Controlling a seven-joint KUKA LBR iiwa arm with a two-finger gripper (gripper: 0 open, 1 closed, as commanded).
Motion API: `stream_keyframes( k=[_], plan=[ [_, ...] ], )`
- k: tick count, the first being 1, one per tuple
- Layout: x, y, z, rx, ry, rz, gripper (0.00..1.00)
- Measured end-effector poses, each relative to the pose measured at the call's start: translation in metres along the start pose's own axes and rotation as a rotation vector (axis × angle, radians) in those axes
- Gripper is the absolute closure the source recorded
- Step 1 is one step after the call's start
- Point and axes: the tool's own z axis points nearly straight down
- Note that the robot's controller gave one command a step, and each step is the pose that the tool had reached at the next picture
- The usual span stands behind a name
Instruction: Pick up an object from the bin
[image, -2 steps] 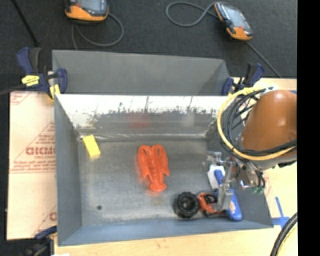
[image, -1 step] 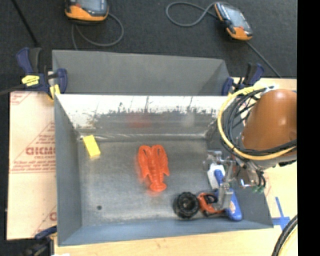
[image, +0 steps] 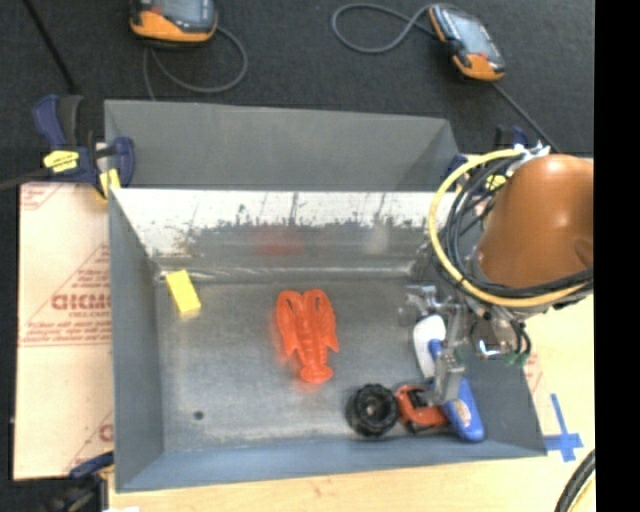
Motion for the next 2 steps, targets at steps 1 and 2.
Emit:
stream_keyframes(
  k=[1, 2],
  plan=[
    [0.001, 0.009, 0.032, 0.002, -0.014, -0.077, 0.00],
    [0.003, 0.010, 0.047, 0.001, -0.008, -0.090, 0.00]
  ],
)
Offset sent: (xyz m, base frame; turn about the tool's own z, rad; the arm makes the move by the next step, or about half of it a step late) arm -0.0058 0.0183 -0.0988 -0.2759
